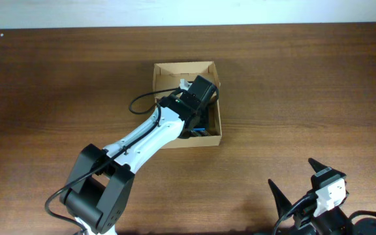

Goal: Pack container
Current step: 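Lift the tape roll into the box onto the duster and release, then raise both grippers to the box lid's side flaps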

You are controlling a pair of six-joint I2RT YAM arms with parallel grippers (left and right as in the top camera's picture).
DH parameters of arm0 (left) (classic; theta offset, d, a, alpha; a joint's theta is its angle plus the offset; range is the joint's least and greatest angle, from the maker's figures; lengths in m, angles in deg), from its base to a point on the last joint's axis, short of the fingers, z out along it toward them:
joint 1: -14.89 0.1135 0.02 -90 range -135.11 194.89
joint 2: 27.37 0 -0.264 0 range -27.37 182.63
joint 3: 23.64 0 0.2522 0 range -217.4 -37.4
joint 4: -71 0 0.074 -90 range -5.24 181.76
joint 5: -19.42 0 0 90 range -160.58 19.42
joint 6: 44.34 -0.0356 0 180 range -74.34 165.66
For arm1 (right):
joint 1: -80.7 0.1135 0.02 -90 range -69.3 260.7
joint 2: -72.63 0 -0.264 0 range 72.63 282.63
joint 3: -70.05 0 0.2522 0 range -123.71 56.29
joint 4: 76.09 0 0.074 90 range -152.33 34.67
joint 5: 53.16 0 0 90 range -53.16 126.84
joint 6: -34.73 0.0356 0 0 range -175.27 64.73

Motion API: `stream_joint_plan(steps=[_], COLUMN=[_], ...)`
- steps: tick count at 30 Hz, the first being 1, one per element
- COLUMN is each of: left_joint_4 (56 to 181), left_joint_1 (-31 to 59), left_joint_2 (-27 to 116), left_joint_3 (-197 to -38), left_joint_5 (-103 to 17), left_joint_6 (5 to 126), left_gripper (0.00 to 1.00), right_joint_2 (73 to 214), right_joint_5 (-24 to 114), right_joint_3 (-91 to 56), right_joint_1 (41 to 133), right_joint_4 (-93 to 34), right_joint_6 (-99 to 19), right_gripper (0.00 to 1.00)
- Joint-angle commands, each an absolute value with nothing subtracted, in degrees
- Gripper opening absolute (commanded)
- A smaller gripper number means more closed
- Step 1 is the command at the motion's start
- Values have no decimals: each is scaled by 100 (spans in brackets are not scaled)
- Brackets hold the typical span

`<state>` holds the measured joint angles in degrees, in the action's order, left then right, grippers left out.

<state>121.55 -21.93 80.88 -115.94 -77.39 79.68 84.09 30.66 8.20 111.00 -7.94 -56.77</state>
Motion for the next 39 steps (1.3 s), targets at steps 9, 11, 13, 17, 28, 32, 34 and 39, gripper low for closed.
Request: stream_joint_plan(steps=[9,11,13,17,28,32,34,39], left_joint_4=[12160,12155,12155,12158,12162,12166,12166,12203], left_joint_1=[-2169,-2169,-2167,-2169,-2169,-2169,-2169,-2145], left_joint_2=[7069,6824,6564,5939,5644,5649,5649,5649], left_joint_3=[-11900,-11900,-11900,-11900,-11898,-11898,-11898,-11898], left_joint_5=[-7571,-7571,-7575,-7634,-7634,-7634,-7634,-7724], left_joint_6=[7955,7959,7957,7952,7952,7952,7952,7939], left_gripper=[68,70,75,100,100,100,100,100], right_joint_2=[8376,8376,8376,8376,8376,8376,8376,8378], right_joint_5=[3016,3016,3016,3016,3016,3016,3016,2282], right_joint_3=[820,820,820,820,820,820,820,817], right_joint_1=[11067,11067,11067,11067,11067,11067,11067,11067], right_joint_4=[-811,-811,-811,-809,-811,-811,-811,-1404], right_joint_6=[-5626,-5626,-5626,-5626,-5626,-5626,-5626,-5814], right_gripper=[99,99,99,99,99,99,99,100])
